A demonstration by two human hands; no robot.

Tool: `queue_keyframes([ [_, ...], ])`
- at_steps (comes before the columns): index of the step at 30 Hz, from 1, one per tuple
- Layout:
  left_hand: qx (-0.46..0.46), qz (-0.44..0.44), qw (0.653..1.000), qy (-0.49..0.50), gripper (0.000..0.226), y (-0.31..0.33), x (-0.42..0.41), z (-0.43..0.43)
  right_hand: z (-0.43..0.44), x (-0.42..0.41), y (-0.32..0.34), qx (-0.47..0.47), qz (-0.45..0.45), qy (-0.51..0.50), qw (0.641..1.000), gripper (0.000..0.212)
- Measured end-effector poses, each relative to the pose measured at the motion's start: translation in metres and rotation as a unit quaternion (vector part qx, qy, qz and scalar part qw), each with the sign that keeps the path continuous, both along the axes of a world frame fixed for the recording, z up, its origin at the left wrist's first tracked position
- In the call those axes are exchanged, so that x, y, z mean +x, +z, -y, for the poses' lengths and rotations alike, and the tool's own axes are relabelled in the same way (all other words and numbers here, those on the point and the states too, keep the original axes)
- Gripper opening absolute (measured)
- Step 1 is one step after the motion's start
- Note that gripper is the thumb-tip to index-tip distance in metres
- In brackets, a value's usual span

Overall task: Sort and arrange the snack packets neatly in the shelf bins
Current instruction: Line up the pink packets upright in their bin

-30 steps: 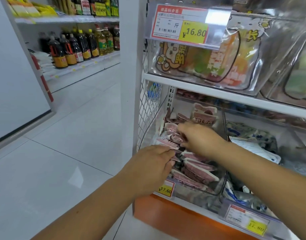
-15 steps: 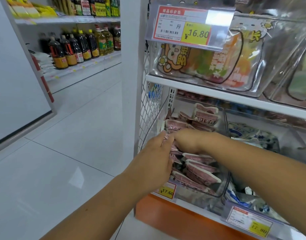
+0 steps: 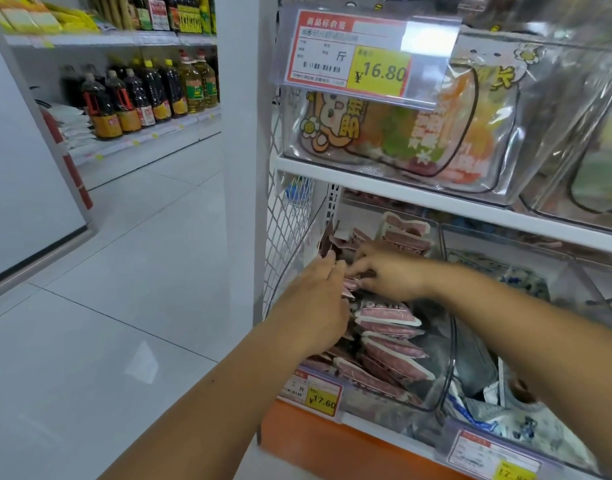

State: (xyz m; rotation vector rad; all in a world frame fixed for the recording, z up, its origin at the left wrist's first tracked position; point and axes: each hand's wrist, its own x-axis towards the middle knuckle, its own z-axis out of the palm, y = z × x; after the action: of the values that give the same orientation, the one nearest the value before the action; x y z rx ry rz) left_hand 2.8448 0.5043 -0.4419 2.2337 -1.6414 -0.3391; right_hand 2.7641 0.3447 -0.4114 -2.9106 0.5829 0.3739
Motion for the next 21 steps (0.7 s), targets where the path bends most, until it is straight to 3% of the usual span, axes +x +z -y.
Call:
queue_keyframes([
  [2,0.035,0.036,0.999,-0.017,0.061,-0.005,0.003,0.006,0.005,-0.004,0.009,0.036,0.017,-0.033,0.999,0.03],
  [4,0.055,0.059,0.996,-0.029,0.057,-0.006,0.003,0.008,0.009,0.0,0.013,0.044,0.095,-0.103,0.989,0.031],
  [7,0.042,0.074,0.996,-0.032,0.054,-0.006,0.004,0.008,0.01,0.015,0.006,-0.038,0.181,-0.119,0.976,0.024],
  [10,0.02,0.063,0.998,-0.021,0.052,-0.011,0.004,0.008,0.008,0.024,0.0,-0.11,0.157,-0.103,0.976,0.021],
  [14,-0.079,0.036,0.996,-0.009,0.064,-0.009,0.005,0.012,0.012,0.034,-0.008,-0.146,0.131,-0.095,0.976,0.013],
  [16,-0.093,0.044,0.994,-0.026,0.07,-0.006,0.006,0.02,0.015,0.035,-0.012,-0.14,0.141,-0.101,0.975,0.02],
  [21,0.017,0.038,0.999,-0.03,0.061,-0.011,0.011,0.03,0.027,0.021,-0.003,-0.026,0.25,-0.152,0.956,0.02],
])
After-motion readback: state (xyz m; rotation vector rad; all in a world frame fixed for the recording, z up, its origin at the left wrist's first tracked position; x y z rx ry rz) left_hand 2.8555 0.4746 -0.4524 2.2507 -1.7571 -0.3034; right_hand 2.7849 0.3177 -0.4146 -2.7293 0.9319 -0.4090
